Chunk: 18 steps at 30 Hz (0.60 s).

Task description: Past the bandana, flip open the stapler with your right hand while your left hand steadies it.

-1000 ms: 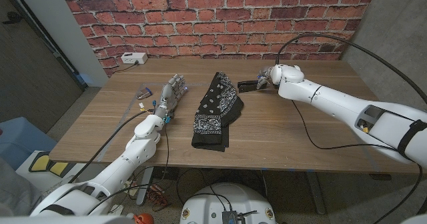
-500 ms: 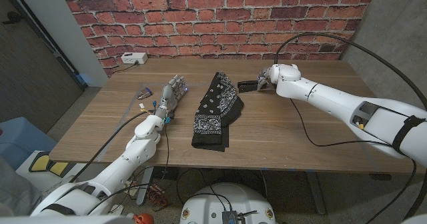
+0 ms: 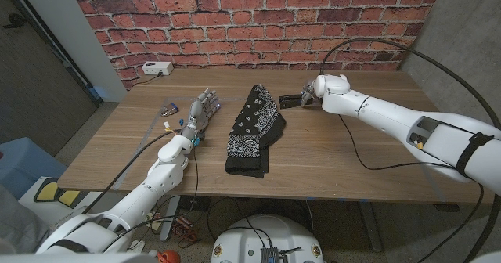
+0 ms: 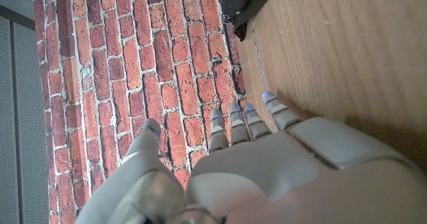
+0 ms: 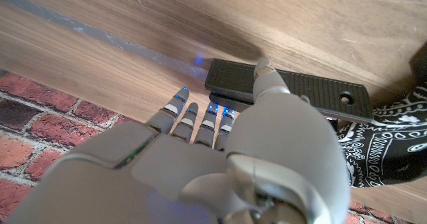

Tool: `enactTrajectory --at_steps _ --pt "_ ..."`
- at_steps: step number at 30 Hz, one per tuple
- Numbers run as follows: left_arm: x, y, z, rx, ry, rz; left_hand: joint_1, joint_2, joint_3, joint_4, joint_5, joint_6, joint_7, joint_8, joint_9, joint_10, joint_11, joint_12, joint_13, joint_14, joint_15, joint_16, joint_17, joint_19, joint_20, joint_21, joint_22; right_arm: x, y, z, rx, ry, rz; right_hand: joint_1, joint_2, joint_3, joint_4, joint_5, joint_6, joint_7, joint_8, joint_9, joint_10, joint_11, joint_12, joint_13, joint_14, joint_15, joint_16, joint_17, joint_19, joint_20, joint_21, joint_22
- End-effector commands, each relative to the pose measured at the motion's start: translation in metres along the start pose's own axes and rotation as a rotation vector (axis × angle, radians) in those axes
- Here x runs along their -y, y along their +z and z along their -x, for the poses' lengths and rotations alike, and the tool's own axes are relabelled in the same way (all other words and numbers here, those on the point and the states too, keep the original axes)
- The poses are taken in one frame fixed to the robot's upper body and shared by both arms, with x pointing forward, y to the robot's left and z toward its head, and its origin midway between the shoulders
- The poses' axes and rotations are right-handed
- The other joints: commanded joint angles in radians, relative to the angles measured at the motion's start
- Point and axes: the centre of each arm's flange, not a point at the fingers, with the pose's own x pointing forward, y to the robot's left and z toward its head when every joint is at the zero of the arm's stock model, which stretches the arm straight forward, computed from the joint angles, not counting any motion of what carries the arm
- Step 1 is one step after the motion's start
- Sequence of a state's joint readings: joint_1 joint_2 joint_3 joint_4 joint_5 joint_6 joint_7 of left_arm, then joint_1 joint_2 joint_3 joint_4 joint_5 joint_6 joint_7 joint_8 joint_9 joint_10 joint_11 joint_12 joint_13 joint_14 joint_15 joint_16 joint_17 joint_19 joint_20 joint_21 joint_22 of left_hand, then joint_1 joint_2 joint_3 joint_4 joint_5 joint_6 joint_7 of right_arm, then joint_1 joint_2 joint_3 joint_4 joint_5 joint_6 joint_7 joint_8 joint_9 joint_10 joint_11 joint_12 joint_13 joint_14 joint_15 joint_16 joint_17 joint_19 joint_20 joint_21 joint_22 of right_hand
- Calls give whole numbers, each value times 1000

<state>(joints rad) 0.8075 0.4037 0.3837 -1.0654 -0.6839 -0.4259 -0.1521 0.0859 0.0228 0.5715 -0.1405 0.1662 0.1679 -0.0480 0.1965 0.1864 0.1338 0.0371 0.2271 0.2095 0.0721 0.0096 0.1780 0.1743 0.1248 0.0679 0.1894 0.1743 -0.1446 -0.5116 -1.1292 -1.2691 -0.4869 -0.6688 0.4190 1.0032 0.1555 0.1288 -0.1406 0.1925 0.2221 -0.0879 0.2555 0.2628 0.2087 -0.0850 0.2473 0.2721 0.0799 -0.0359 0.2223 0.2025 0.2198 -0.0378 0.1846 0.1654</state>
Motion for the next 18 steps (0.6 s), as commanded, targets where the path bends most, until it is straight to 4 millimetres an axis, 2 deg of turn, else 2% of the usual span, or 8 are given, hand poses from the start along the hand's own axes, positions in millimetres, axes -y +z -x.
enactTrajectory --at_steps 1,18 --pt "1 0 3 2 1 1 5 11 -2 0 6 9 2 -2 3 8 -2 5 0 6 0 8 3 8 -5 8 3 -1 1 1 -10 -3 9 4 4 10 2 -1 20 -6 8 8 20 -5 8 6 21 -131 11 3 9 -7 5 2" --pt "3 0 8 4 -2 1 5 12 -3 0 6 11 2 -1 3 15 -4 7 0 9 -2 8 3 9 -5 8 3 -7 -1 2 -20 -2 10 3 14 22 10 -4 31 -37 17 21 36 -30 14 19 48 -155 26 10 22 -21 7 3"
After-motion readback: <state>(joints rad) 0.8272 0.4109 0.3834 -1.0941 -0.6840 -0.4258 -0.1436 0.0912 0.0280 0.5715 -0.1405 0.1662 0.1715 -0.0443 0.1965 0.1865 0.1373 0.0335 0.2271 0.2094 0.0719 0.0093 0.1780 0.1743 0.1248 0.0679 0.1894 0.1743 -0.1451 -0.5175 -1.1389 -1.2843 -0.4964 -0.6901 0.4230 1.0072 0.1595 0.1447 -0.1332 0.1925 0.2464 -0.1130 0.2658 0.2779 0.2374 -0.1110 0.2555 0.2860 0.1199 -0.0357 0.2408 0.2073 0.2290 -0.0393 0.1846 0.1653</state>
